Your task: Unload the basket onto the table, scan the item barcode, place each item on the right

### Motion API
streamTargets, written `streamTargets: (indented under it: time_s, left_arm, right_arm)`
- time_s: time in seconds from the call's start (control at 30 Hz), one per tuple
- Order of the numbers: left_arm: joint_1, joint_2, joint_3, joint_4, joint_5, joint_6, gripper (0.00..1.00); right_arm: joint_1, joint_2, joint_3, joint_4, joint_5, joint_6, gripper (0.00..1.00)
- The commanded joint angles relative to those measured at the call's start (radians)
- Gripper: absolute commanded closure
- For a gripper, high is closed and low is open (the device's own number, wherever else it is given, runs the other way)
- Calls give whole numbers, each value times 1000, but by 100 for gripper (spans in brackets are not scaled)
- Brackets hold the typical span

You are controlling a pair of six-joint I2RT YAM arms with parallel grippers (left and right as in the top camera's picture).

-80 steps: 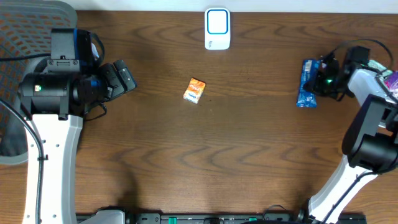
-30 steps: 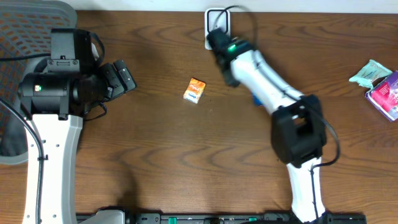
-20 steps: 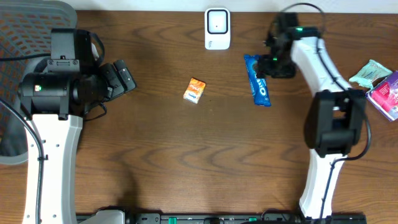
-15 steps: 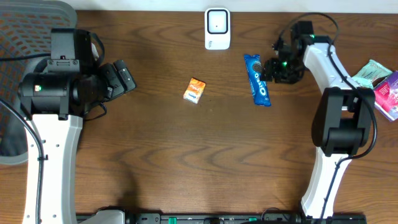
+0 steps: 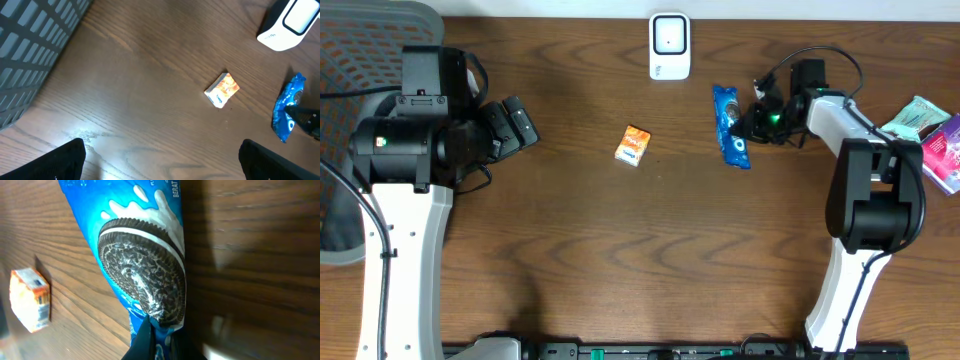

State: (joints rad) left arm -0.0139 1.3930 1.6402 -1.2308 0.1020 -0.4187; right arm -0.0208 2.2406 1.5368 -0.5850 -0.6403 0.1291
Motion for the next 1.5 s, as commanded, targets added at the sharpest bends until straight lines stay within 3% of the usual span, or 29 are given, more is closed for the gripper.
streamTargets:
  time_s: [0.0,0.2,0.47,0.7,0.97,1.13,1.47]
  left_arm:
    - [4,-2,0,-3,-7,3,2]
    - [4,-2,0,-3,-7,3,2]
    - [4,-2,0,-3,-7,3,2]
    - [4,-2,0,-3,-7,3,2]
    - [4,-2,0,-3,-7,3,2]
    - [4,-2,0,-3,-7,3,2]
    - [4,-2,0,-3,-7,3,2]
  right_arm:
    - [51,1,11,11,-60,62,99]
    - [111,-51,113,12,-15,132,99]
    - [256,-190,168,5,362,117,99]
    - [309,-199,168,94,362,117,99]
    - [336,-193,168,385,397,123,99]
    - [362,-161,168,521,395,198,99]
    - [382,-78,168,547,388,214,99]
